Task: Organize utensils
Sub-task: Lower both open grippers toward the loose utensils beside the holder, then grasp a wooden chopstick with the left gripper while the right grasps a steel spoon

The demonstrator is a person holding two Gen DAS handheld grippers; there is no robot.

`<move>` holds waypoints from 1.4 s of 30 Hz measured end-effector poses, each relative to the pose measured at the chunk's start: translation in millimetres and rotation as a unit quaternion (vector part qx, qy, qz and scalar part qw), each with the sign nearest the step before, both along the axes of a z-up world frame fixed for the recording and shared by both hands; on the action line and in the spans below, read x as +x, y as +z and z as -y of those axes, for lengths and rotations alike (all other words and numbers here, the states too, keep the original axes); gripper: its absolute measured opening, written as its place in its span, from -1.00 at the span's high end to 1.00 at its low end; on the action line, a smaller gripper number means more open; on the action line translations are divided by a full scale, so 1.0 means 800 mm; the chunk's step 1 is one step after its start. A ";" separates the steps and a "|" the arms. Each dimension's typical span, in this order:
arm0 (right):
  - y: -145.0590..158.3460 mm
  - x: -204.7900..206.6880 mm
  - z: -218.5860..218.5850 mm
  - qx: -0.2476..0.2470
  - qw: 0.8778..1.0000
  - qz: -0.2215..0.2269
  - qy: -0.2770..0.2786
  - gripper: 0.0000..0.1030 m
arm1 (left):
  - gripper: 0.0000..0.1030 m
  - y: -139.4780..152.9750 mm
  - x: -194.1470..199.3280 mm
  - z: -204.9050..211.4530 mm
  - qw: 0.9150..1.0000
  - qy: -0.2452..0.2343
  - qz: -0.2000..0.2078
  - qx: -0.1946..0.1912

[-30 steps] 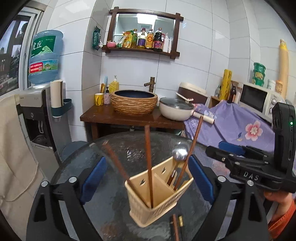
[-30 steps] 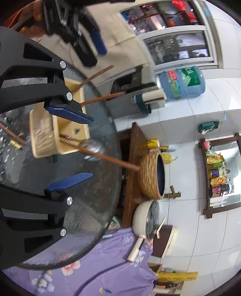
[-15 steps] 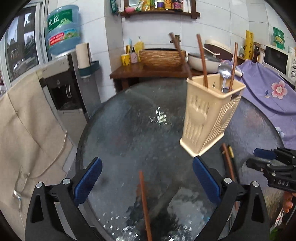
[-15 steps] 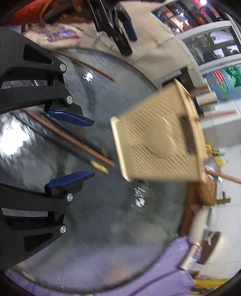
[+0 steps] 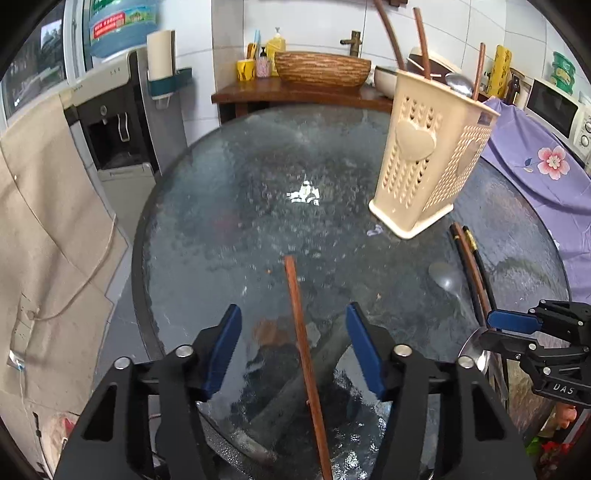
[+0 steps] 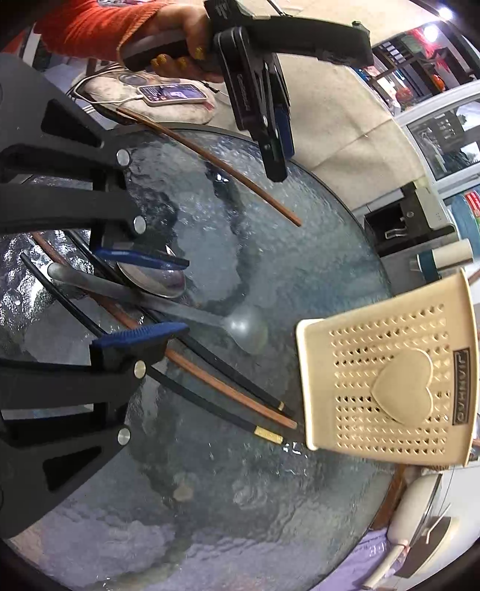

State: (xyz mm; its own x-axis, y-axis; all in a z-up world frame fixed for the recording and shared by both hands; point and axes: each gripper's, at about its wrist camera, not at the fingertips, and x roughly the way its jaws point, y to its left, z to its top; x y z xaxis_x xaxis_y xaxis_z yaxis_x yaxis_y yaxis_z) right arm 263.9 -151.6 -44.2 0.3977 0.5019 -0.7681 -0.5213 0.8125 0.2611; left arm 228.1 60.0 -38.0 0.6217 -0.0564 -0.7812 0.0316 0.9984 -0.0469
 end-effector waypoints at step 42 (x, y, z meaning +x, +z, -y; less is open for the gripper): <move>0.033 0.025 0.011 0.041 0.998 -0.017 0.045 0.94 | 0.86 -0.033 0.077 0.029 0.998 0.014 -0.053 0.013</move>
State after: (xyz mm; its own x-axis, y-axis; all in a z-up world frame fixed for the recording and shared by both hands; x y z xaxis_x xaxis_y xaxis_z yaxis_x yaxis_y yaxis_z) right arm 284.1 -160.8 -17.8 0.3221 0.5967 -0.7350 -0.5806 0.7377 0.3445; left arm 289.3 37.1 -64.7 0.5370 -0.0179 -0.8434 -0.0007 0.9998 -0.0216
